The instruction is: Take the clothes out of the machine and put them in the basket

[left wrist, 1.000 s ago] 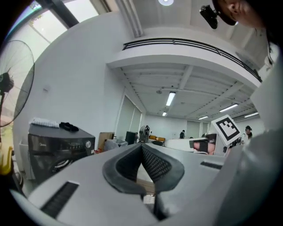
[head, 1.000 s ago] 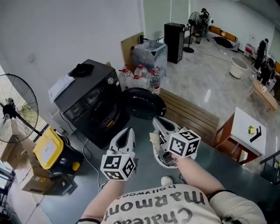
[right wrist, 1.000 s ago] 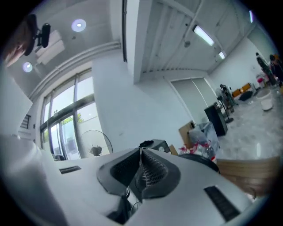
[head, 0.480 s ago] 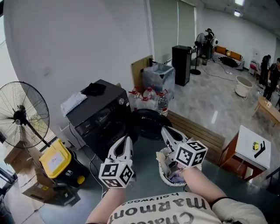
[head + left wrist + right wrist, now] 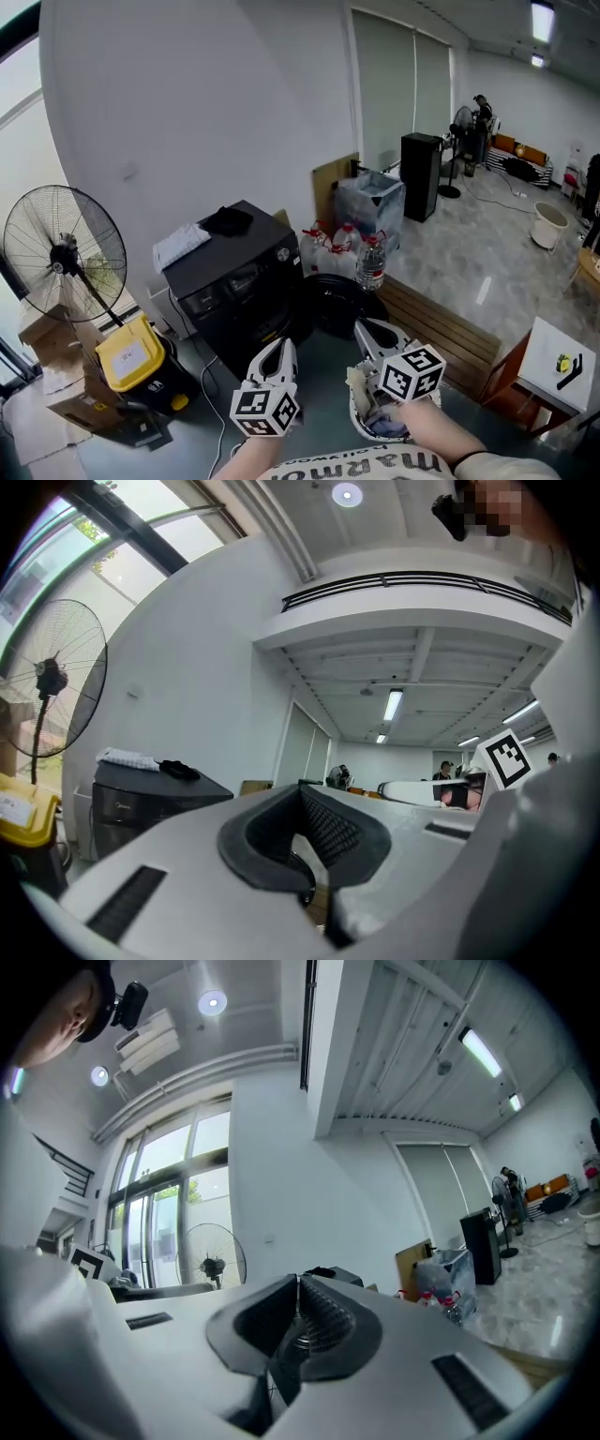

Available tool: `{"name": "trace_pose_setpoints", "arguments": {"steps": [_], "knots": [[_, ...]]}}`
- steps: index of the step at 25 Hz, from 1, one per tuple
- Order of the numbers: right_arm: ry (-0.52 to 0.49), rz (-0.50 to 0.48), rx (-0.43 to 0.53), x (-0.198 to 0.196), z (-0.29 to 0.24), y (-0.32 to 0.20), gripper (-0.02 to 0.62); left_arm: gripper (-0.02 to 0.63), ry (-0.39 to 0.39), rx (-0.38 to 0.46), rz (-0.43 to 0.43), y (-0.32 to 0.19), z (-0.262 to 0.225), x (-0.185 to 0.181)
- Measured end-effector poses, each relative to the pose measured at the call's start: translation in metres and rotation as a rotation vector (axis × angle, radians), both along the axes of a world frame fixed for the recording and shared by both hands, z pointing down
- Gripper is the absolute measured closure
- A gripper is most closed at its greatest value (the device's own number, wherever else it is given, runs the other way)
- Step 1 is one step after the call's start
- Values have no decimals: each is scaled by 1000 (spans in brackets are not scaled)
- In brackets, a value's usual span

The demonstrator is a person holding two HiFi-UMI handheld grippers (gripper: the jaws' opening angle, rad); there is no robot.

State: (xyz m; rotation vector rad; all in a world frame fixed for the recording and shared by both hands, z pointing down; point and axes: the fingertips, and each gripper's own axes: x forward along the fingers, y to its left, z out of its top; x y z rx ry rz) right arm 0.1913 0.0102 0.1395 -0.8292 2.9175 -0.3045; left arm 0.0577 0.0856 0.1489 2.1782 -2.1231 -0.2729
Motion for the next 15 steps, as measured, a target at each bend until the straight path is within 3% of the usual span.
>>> {"name": "trace_pose_setpoints", "arguments": {"steps": [15], "knots": [[10,-69,-25,-25,10,-9,561,597,-10,-4,-79,3,3,-15]]}}
